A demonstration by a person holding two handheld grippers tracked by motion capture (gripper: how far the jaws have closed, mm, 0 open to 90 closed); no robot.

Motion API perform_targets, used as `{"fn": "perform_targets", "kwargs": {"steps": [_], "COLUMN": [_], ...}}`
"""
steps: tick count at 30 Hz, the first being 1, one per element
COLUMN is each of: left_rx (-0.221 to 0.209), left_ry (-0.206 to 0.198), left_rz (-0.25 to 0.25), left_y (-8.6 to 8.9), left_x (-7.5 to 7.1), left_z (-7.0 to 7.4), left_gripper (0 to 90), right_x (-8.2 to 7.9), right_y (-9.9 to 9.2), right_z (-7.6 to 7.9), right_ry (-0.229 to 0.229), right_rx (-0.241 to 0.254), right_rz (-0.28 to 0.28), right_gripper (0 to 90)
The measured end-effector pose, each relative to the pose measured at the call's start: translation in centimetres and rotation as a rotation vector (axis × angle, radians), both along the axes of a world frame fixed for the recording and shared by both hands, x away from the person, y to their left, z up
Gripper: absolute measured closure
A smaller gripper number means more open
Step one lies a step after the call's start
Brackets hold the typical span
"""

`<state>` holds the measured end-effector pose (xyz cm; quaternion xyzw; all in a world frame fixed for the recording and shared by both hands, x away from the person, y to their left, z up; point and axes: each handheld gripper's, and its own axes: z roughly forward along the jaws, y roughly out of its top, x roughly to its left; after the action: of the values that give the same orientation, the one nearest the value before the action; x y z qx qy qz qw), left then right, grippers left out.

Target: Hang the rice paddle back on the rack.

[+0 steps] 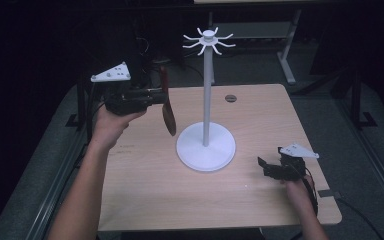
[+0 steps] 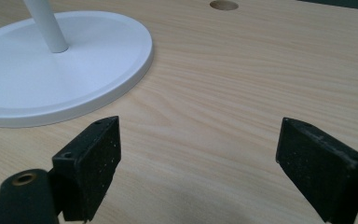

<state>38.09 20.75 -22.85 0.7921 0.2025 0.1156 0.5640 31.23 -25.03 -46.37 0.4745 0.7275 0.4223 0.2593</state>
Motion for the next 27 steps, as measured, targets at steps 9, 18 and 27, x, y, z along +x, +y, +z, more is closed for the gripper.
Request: {"fn": "perform_targets", "kwargs": {"steps": [9,18,27], "left_rx": [0.012,0.030,0.044], "left_ry": [-0.024,-0.052,-0.057], "left_rz": [-0.025,-0.036,-0.045], "left_y": [-1.0,-2.3,-3.5], "left_x": [0.6,1.1,1.6], "left_z": [2.2,3.9,4.4], "left_gripper": [77.9,77.9,77.9], "right_x": [0.0,0.0,0.0], "right_y": [0.0,0.0,-0.1], "right_z": [0.0,0.0,0.0], "right_ry": [0.000,-0.002,-0.002], "right_rx": [0.001,0.002,0.005], "right_rz": [0.001,0.002,0.003], "right_gripper": [13.7,13.7,13.7]}}
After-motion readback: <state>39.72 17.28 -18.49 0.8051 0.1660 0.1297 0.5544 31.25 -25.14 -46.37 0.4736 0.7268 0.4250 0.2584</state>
